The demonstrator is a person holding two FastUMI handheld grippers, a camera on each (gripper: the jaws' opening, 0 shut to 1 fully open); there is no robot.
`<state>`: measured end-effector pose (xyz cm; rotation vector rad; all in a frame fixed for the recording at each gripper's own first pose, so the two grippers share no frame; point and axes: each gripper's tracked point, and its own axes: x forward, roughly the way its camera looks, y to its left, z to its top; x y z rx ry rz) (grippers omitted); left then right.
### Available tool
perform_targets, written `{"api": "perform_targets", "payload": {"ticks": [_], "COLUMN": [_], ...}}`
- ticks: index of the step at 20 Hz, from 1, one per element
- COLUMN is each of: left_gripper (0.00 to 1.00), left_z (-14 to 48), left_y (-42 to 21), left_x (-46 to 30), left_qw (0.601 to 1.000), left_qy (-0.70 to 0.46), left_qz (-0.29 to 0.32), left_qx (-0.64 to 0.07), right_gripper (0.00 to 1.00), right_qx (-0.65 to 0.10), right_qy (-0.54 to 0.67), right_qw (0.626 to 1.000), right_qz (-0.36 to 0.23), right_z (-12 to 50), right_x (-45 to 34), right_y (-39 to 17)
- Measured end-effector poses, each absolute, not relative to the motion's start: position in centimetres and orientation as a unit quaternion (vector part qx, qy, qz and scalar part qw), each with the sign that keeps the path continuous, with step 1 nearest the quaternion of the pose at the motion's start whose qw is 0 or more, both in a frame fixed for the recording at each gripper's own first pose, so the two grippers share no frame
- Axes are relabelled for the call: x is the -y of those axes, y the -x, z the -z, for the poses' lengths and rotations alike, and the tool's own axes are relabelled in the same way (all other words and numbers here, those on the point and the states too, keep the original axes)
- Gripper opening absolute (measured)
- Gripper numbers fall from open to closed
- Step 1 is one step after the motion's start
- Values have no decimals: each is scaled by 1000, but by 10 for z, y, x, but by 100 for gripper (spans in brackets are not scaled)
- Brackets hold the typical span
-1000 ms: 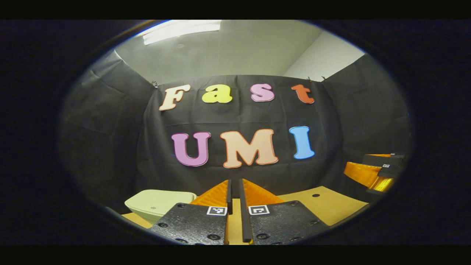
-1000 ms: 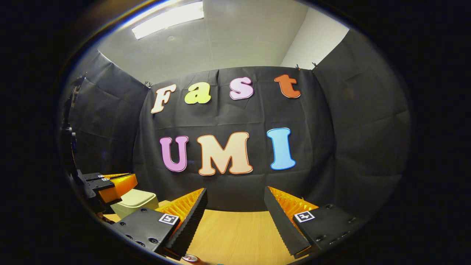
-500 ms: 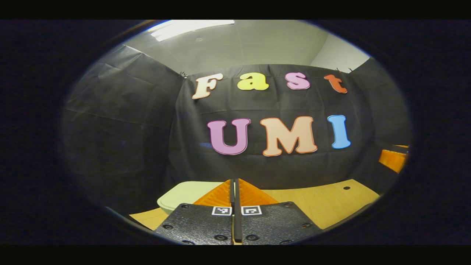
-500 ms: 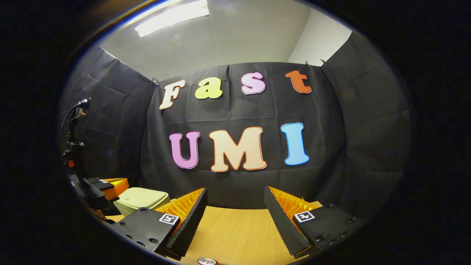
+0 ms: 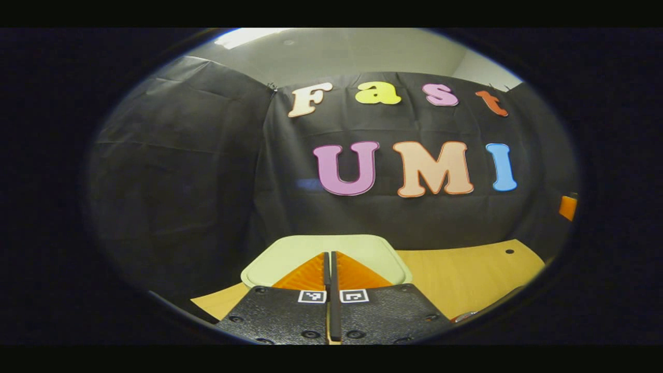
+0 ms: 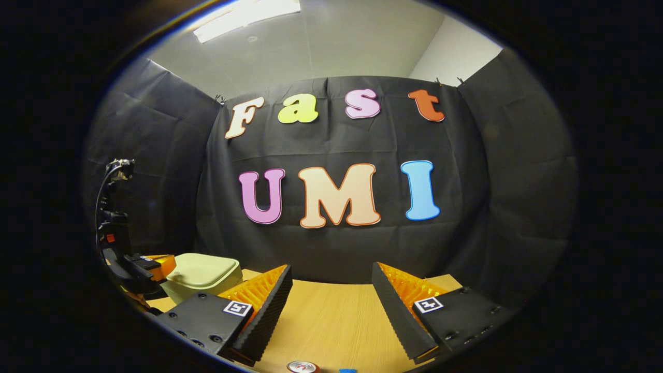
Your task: Press the lid of the desktop garbage bin to open it, pick up the crumpled paper on the desktop and throw it into the bin, then pick up the pop can on the desktop and drop it into the bin, and finally close the garbage bin lid.
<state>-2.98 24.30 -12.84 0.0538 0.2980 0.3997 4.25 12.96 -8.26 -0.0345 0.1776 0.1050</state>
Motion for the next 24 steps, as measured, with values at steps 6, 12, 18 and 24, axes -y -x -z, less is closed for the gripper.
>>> {"api": "perform_targets", "payload": {"ticks": [6, 12, 18, 24], "left_gripper": [0, 0, 0, 0], "left_z": [147, 155, 136, 87], "left_y": [32, 37, 32, 27], "left_x": [-247, -247, -245, -221], "left_qw": [967, 966, 973, 981], "left_qy": [-32, -14, -17, -37], "left_qz": [-192, -195, -191, -174], "left_qx": [-164, -172, -127, -73], "right_gripper": [97, 97, 97, 98], "right_qx": [-99, -101, -91, -99], "right_qy": [27, 37, 40, 39], "right_qw": [993, 992, 993, 993], "right_qz": [-56, -67, -68, -60], "right_z": [91, 92, 81, 84], "right_x": [-146, -151, -130, -97], "right_y": [-45, -46, -44, -43]}}
